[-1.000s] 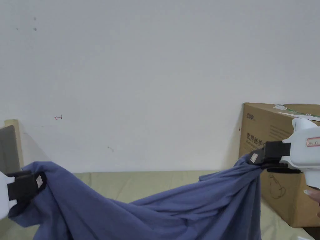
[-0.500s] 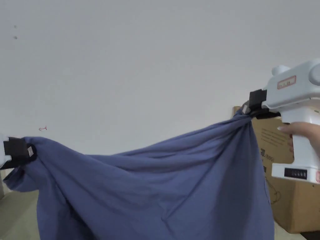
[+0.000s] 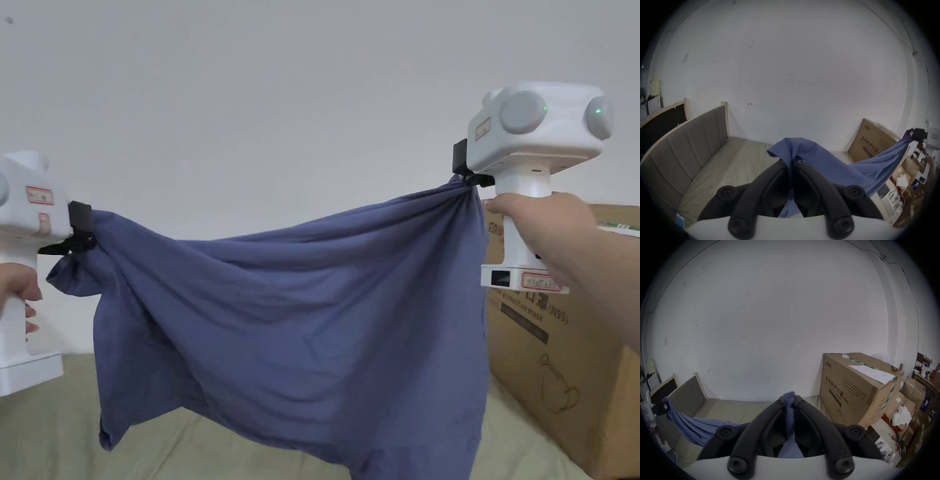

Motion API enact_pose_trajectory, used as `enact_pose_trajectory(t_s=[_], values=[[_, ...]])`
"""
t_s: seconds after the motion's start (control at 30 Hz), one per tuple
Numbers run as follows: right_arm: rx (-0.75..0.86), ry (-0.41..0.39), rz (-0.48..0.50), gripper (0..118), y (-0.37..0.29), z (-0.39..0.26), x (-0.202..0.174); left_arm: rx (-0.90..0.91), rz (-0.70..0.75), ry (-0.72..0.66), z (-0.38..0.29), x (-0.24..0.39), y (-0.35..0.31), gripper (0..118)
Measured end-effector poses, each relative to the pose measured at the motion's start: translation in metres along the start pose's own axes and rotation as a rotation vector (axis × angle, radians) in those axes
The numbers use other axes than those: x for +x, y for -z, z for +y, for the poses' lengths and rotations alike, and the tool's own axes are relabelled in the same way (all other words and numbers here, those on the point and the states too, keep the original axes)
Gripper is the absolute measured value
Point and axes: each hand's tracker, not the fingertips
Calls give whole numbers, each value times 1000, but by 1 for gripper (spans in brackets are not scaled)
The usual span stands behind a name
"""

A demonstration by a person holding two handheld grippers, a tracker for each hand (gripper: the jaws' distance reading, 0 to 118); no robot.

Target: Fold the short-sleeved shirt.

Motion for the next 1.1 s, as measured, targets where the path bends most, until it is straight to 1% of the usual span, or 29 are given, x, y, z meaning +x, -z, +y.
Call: enact_pose_trajectory(t_s=[0.03, 0.07, 0.13, 0.2, 0.23, 0.27, 0.3, 0.33, 0.37, 0.43, 0.47, 0.5, 0.57, 0.6, 0.63, 0.67, 0.7, 0.73, 0.77, 0.8, 0.83, 0.9, 0.93, 0.97, 1.03, 1.07, 1.1], values=[[-6, 4, -9, 7, 7, -10, -2, -31, 6, 16, -6, 2, 11, 5], [-30, 5, -46, 7, 18, -24, -5, -62, -1, 28, -15, 3, 23, 5], [-74, -3, -77, 7, 38, -60, -9, -105, 1, 32, -43, 6, 45, 5], [-127, -29, -73, 7, 53, -115, -7, -179, 7, 48, -85, 10, 66, 5], [-139, -24, -86, 7, 55, -143, -5, -210, 2, 51, -109, 12, 73, 5], [-179, -13, -77, 7, 56, -179, -1, -259, -17, 47, -140, 14, 78, 5], [-199, 30, -54, 7, 66, -212, 10, -304, -59, 25, -171, 13, 80, 5], [-235, 83, -47, 7, 63, -246, 18, -354, -83, 10, -201, 13, 82, 5], [-302, 100, -14, 7, 61, -280, 27, -401, -94, 8, -231, 13, 80, 5], [-415, 84, -10, 7, 42, -351, 45, -490, -98, 28, -285, 4, 78, 5], [-448, 97, 10, 7, 29, -385, 57, -519, -122, 20, -311, 0, 69, 5], [-493, 87, 1, 7, 13, -414, 67, -589, -102, 63, -332, -2, 57, 5], [-541, 102, 28, 7, -26, -462, 86, -599, -114, 69, -367, -11, 28, 5], [-586, 110, 26, 7, -47, -478, 95, -597, -138, 67, -378, -16, 10, 5], [-600, 177, 64, 7, -66, -490, 106, -599, -161, 69, -386, -19, -4, 5], [-618, 190, 59, 7, -91, -500, 113, -625, -191, 94, -391, -23, -27, 5], [-642, 208, 55, 7, -116, -504, 121, -608, -184, 86, -396, -28, -47, 5], [-617, 245, 57, 7, -136, -506, 128, -618, -188, 106, -398, -30, -61, 5], [-611, 247, 62, 7, -157, -505, 134, -644, -192, 155, -400, -32, -78, 5], [-651, 240, 83, 7, -172, -503, 139, -660, -192, 186, -402, -34, -97, 5], [-668, 214, 82, 7, -190, -501, 138, -695, -201, 189, -402, -37, -110, 5], [-675, 170, 90, 7, -222, -496, 139, -766, -190, 162, -406, -43, -138, 5], [-683, 165, 90, 7, -232, -494, 139, -801, -197, 138, -408, -45, -148, 5], [-712, 175, 107, 7, -243, -495, 138, -826, -208, 102, -410, -49, -158, 5], [-775, 209, 129, 7, -259, -497, 141, -848, -211, 84, -414, -56, -174, 5], [-807, 203, 142, 7, -265, -500, 141, -866, -204, 73, -416, -59, -180, 5], [-832, 179, 141, 7, -268, -502, 141, -872, -202, 65, -417, -64, -185, 5]])
